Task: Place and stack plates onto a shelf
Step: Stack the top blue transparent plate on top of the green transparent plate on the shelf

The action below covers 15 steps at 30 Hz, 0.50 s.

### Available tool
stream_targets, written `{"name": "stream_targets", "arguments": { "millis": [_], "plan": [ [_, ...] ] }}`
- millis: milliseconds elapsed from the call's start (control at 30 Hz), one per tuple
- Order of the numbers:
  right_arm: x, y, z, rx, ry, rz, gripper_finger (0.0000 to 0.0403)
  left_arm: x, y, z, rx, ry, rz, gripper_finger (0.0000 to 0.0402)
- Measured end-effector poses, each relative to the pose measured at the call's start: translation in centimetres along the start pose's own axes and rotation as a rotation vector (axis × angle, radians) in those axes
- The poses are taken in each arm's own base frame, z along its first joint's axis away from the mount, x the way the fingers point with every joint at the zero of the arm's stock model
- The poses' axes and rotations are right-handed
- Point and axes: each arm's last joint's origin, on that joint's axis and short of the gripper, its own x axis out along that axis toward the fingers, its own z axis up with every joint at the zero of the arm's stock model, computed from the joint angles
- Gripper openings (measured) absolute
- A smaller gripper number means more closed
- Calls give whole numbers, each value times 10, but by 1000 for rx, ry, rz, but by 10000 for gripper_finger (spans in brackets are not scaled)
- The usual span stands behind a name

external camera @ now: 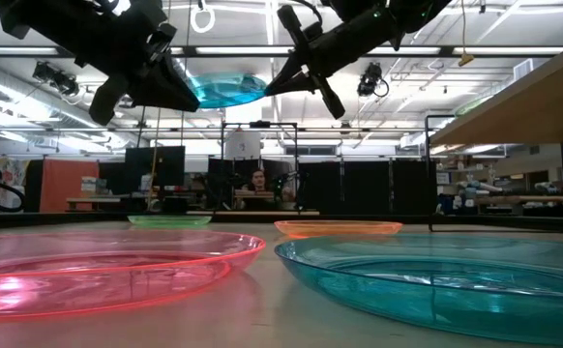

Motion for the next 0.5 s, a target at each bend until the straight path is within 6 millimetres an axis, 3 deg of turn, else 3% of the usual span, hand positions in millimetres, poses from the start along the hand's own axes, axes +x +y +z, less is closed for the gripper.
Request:
{"name": "stream_targets", "arguments": {
  "millis": [267, 500],
  "plan": [
    [0, -1, 1, -29, -2, -2, 7, 0, 0, 0, -83, 2, 0, 123],
    [0, -9, 11, -21, -24, -22, 6, 0, 0, 0, -85, 0, -4, 152]
  ]
}}
